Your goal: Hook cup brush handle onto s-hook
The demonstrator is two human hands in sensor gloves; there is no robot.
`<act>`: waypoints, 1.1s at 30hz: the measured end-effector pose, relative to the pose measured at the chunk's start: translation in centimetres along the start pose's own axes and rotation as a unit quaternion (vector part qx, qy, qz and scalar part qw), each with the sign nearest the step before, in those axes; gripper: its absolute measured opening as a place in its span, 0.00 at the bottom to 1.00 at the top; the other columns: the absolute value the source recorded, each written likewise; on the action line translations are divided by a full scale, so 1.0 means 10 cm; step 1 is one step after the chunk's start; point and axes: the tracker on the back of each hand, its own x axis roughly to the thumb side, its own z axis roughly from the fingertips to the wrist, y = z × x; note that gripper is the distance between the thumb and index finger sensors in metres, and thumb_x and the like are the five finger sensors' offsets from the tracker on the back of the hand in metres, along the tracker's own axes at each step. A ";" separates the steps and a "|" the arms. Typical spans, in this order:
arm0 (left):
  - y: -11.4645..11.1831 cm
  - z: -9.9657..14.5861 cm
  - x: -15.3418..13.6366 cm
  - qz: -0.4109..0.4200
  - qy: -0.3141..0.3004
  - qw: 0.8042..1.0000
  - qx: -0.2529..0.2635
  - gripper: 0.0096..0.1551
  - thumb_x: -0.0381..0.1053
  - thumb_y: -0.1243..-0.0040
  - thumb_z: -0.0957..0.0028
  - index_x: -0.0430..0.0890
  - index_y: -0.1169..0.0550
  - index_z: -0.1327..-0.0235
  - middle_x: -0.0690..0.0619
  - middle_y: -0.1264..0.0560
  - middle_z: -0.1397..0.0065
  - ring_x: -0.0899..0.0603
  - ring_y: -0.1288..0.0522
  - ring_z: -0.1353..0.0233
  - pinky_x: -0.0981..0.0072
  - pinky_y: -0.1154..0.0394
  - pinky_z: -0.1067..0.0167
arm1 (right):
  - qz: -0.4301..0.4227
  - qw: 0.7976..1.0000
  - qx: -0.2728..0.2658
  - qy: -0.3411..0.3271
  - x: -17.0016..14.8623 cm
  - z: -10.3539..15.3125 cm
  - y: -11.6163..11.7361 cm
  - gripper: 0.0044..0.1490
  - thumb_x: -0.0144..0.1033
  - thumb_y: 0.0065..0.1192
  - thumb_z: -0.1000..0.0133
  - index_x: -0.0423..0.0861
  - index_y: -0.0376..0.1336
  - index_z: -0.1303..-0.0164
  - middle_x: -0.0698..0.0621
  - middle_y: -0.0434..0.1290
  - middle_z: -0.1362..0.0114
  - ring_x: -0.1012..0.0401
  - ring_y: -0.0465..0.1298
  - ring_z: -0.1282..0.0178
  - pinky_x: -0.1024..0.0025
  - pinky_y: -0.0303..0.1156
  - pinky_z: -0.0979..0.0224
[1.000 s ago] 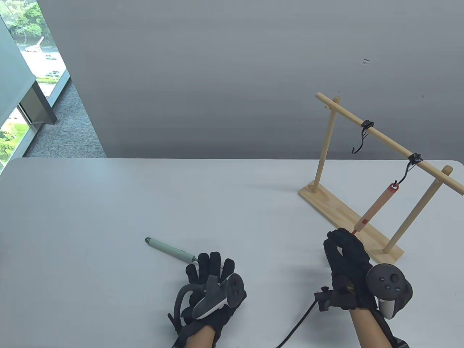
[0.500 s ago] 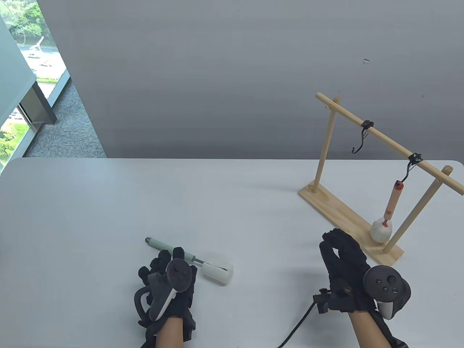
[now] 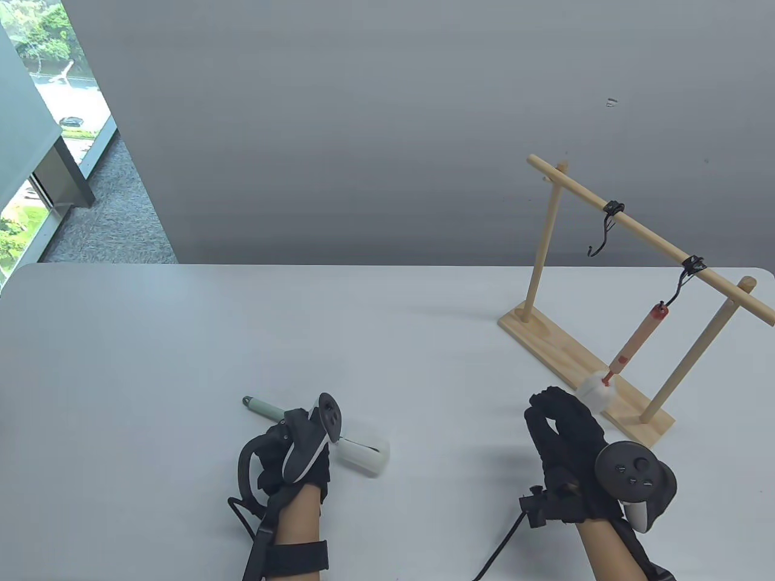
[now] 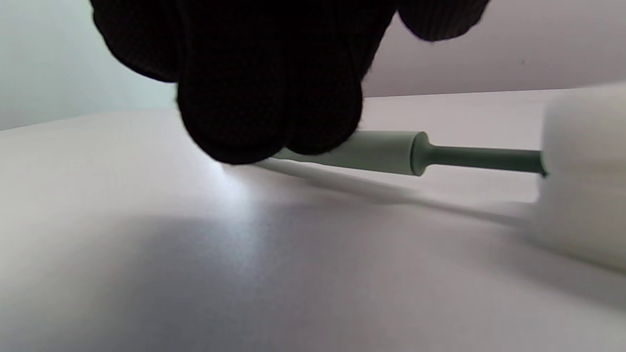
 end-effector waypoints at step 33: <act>-0.14 -0.41 -0.08 0.104 0.045 0.989 -0.100 0.36 0.69 0.57 0.51 0.50 0.13 0.53 0.57 0.06 0.69 0.49 0.07 0.66 0.52 0.18 0.47 | 0.034 0.996 0.087 0.016 0.01 0.04 0.28 0.34 0.47 0.60 0.42 0.31 0.69 0.41 0.32 0.66 0.30 0.35 0.69 0.35 0.34 0.57 0.35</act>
